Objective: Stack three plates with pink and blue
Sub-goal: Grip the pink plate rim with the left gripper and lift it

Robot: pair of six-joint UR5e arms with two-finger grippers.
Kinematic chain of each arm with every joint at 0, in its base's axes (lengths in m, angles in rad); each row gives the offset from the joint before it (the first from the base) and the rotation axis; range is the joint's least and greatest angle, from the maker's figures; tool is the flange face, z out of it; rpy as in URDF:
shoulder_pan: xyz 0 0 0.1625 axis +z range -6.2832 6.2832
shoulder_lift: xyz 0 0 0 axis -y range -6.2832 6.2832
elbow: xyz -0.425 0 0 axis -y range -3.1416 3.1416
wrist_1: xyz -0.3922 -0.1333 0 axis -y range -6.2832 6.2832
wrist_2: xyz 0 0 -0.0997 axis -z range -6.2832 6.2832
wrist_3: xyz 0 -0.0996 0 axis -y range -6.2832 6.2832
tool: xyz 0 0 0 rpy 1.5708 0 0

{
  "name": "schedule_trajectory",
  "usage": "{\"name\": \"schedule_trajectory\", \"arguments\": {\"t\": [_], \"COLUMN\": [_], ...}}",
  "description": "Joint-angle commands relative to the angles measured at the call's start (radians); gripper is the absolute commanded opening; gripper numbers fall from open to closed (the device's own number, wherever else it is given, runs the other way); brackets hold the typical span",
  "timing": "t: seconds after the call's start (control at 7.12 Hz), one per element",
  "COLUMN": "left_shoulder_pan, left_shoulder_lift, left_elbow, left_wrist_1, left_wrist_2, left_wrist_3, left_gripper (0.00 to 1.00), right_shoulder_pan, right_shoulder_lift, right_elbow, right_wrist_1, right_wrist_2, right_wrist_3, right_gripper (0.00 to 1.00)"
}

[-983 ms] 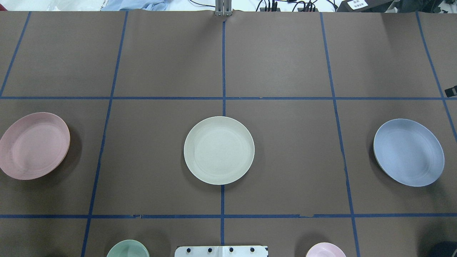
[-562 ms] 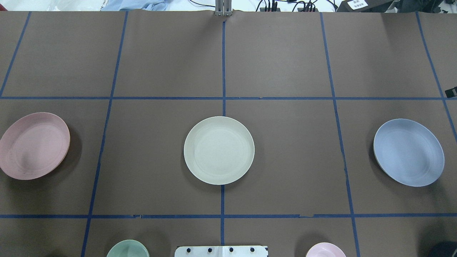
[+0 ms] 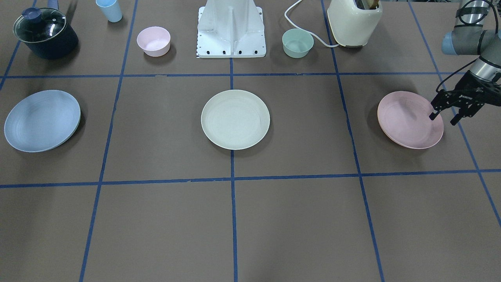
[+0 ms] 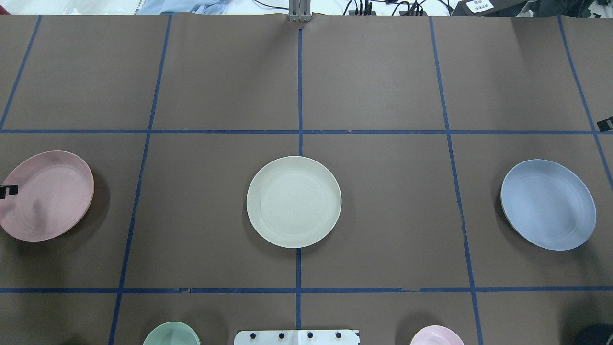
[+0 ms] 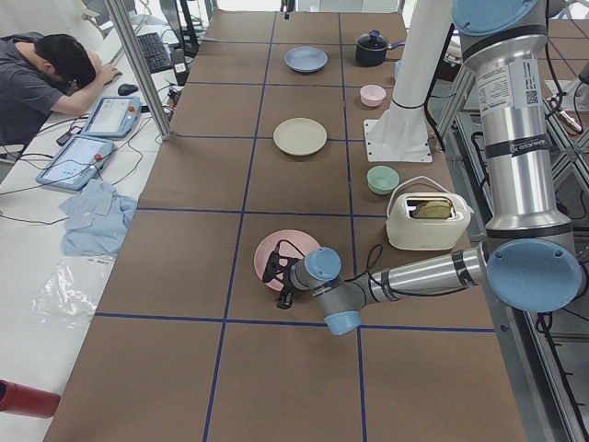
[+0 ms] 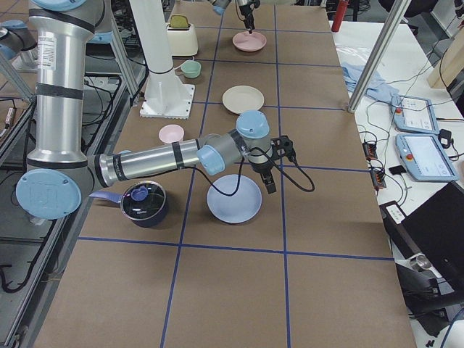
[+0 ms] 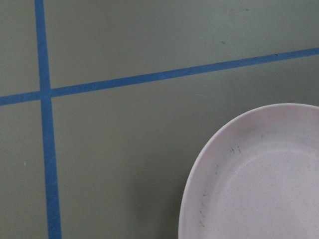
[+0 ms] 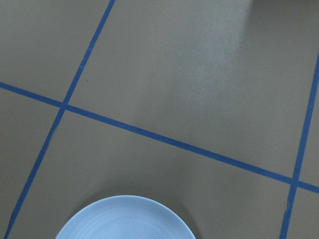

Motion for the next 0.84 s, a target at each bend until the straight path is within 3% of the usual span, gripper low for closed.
{"name": "schedule_trajectory", "arguments": {"t": [0.0, 0.14, 0.42, 0.56, 0.7], "left_shoulder_pan": [0.021, 0.024, 0.021, 0.018, 0.006], "left_shoulder_lift": [0.000, 0.000, 0.003, 0.003, -0.001], "left_elbow": [0.007, 0.007, -0.007, -0.060, -0.120], "left_wrist_1": [-0.005, -0.005, -0.029, -0.014, 0.019], "left_wrist_2": [0.007, 0.007, -0.007, -0.036, -0.129], "left_wrist_3": [-0.023, -0.022, -0.023, -0.025, -0.025], "left_gripper": [0.23, 0.01, 0.00, 0.00, 0.00], "right_shoulder_pan": [0.000, 0.000, 0.000, 0.000, 0.000], "right_shoulder_lift": [0.000, 0.001, 0.001, 0.001, 0.001], "right_elbow": [-0.001, 0.001, 0.001, 0.001, 0.001], "right_wrist_1": [0.000, 0.000, 0.000, 0.000, 0.002], "right_wrist_2": [0.000, 0.000, 0.001, 0.001, 0.001], "right_wrist_3": [0.000, 0.000, 0.000, 0.000, 0.000], "right_gripper": [1.00, 1.00, 1.00, 1.00, 1.00]}}
